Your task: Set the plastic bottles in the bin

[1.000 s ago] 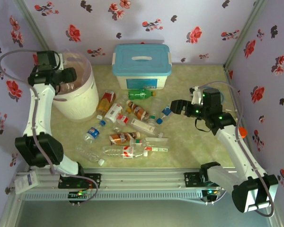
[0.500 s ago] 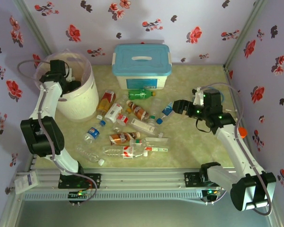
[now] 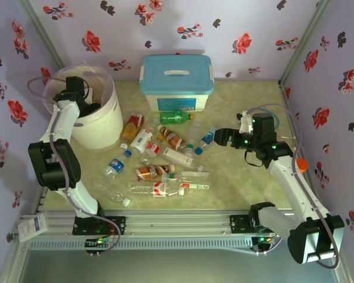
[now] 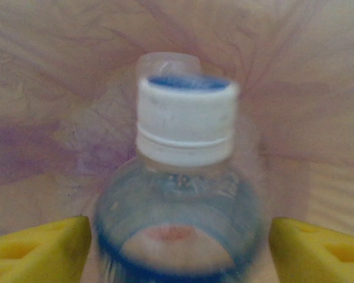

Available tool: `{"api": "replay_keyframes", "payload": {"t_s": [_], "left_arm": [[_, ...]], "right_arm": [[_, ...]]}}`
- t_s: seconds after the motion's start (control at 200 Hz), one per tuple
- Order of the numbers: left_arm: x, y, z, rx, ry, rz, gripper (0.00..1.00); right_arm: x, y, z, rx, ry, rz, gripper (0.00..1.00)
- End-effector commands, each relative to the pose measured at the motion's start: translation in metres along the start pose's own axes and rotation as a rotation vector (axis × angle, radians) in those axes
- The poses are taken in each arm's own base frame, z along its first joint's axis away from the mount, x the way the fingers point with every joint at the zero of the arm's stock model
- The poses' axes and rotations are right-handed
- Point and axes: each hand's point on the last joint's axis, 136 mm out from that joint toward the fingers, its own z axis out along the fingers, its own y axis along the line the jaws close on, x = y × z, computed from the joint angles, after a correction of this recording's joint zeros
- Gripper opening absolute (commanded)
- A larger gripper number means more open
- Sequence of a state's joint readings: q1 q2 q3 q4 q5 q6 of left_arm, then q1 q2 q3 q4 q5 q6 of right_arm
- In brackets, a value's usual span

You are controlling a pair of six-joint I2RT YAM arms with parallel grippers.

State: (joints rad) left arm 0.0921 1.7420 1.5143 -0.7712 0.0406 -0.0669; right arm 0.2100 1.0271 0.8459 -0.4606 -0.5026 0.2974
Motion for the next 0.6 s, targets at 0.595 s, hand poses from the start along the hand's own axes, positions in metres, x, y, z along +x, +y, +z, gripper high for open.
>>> {"api": "replay_keyframes", "payload": {"t_s": [0.595], "left_arm": [[-0.052, 0.006, -0.120, -0.056, -0.259, 0.009, 1.00]], "right_arm": [[0.096, 0.045, -0.007, -0.015, 0.407, -1.051, 0.94]]}}
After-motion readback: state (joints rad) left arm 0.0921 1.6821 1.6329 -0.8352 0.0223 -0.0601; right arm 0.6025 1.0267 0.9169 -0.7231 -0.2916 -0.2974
